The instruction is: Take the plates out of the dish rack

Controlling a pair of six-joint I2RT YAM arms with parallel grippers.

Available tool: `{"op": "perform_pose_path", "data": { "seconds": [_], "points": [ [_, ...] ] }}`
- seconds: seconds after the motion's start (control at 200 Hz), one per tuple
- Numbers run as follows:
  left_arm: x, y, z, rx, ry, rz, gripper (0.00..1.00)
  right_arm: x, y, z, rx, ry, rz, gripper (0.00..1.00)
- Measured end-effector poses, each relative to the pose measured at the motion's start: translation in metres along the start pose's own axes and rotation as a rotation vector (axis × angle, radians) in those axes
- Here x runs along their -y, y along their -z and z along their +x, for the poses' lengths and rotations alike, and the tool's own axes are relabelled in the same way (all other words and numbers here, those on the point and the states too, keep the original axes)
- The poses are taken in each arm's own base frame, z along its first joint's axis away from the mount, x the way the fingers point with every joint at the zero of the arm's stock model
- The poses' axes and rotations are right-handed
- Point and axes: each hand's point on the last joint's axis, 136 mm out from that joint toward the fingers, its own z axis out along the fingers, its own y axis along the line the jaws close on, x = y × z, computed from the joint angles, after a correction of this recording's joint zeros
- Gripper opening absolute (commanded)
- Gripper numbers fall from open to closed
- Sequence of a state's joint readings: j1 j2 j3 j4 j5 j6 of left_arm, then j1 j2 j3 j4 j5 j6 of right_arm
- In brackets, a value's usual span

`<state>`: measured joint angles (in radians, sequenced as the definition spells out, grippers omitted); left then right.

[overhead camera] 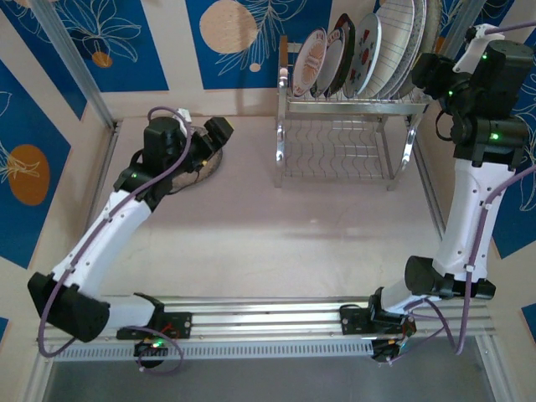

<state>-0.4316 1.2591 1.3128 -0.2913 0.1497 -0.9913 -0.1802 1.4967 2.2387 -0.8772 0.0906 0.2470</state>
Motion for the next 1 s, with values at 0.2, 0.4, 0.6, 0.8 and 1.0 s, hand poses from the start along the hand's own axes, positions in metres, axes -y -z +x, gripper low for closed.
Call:
{"op": "perform_pose_path", "data": {
  "seconds": [0.2,0.4,0.6,0.8,1.0],
  "points": [
    [0.036,0.043,0.006,0.02,-0.123,0.134,1.0,-0.004,-0.021,0.023,-0.02,0.056,-0.124,0.58],
    [0.053,0.066,0.005,0.036,-0.176,0.198,1.0,0.002,-0.04,0.036,-0.013,0.093,-0.151,0.57],
    [0.058,0.063,0.006,0.029,-0.181,0.226,1.0,0.009,-0.046,0.039,0.004,0.12,-0.144,0.55],
    [0.07,0.065,0.005,0.033,-0.195,0.28,1.0,0.017,-0.05,0.044,0.026,0.136,-0.143,0.55],
    [0.074,0.065,0.004,0.039,-0.198,0.296,1.0,0.022,-0.054,0.043,0.051,0.147,-0.156,0.54]
  ]
}}
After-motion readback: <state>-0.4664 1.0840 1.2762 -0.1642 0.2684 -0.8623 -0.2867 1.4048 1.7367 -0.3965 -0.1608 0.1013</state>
